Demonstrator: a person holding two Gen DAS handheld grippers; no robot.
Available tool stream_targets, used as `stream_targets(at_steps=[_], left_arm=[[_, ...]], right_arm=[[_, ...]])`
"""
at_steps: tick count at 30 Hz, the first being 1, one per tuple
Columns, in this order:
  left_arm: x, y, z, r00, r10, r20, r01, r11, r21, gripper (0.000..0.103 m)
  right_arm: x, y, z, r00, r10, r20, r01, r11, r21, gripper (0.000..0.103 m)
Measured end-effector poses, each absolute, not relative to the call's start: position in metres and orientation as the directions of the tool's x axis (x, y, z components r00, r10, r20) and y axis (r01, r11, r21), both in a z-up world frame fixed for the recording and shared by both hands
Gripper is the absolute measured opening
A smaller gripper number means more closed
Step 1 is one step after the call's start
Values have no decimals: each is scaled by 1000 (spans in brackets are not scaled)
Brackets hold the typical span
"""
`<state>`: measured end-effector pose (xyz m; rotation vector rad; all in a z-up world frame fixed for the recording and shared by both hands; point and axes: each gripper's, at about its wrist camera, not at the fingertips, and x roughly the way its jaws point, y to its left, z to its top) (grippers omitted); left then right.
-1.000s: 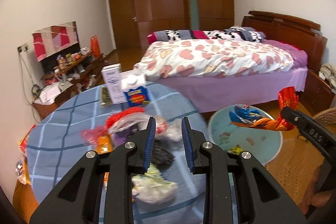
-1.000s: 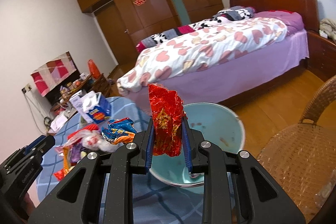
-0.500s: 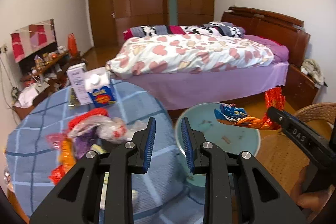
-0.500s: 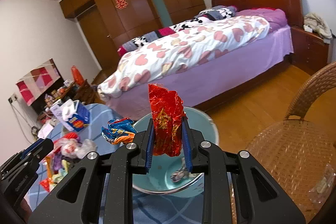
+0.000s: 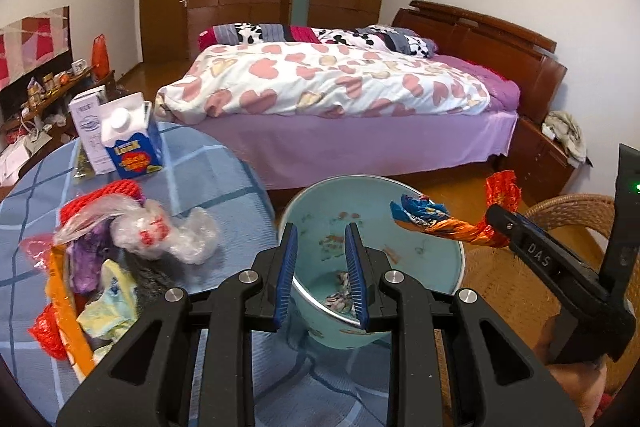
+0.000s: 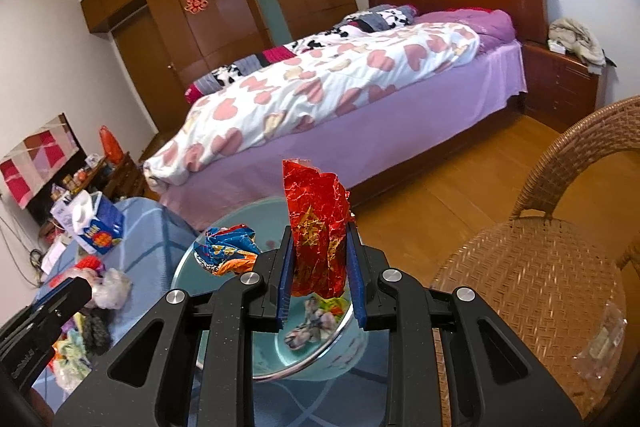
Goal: Collect trash
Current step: 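Drop the cloth rag into the bucket with the left tool while the right tool holds the red bag, then grasp the orange snack stick with the left tool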
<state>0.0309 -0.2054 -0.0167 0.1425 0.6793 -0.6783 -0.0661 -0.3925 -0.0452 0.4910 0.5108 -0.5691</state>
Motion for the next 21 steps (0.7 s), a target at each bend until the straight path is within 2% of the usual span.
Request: stream_targets(at_steps=[8, 12, 17, 21], left_arm=[[29, -231, -26, 552, -523, -649, 646, 761, -64, 25], [25, -222, -21, 581, -511, -634, 631, 774, -46, 25], [30, -191, -11, 561, -569, -601, 636, 761, -127, 25], [34, -170, -4, 579, -565, -588, 613, 777, -143, 25]], right_arm=[[-68, -403, -55, 711, -373, -596, 632, 710, 310, 25], [-67, -401, -56, 713, -373, -593, 630, 713, 308, 25], [-66, -396, -52, 713, -389, -583, 628, 724, 285, 25], [-67, -395, -51, 717, -388, -580, 627, 723, 291, 25]])
